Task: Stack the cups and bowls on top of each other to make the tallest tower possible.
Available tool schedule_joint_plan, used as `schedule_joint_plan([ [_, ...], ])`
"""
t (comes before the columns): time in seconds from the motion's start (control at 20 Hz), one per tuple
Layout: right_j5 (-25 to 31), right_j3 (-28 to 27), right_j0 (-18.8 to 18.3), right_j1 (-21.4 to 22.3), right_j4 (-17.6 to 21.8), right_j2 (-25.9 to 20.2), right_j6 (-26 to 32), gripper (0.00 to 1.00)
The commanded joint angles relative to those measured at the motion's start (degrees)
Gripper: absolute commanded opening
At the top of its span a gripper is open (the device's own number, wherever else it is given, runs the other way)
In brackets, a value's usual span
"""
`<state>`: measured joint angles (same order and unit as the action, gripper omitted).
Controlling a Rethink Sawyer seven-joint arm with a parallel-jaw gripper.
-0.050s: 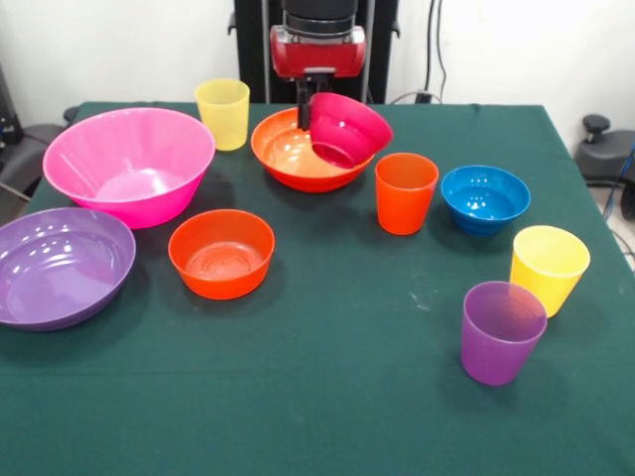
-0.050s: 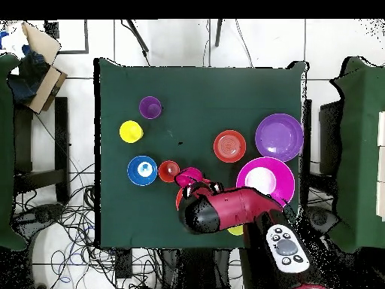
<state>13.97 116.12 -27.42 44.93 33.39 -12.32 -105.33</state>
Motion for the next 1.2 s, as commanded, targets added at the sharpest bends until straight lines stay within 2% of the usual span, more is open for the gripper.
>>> schedule_joint_plan([
  [0.05,-4.05,3.91,1.08,-3.56,3.36,1.61,-5.46,0.0],
  [0.45,-2.79,4.22,-1.42,-1.92,2.88,0.71,-2.55,0.0],
  [0.7,-2.16,3.71,-3.91,-2.4,3.58,0.0,-0.77,0.0],
  [1.2,-7.83,4.32,-1.38,-4.93,6.65,4.35,-4.0,0.0],
])
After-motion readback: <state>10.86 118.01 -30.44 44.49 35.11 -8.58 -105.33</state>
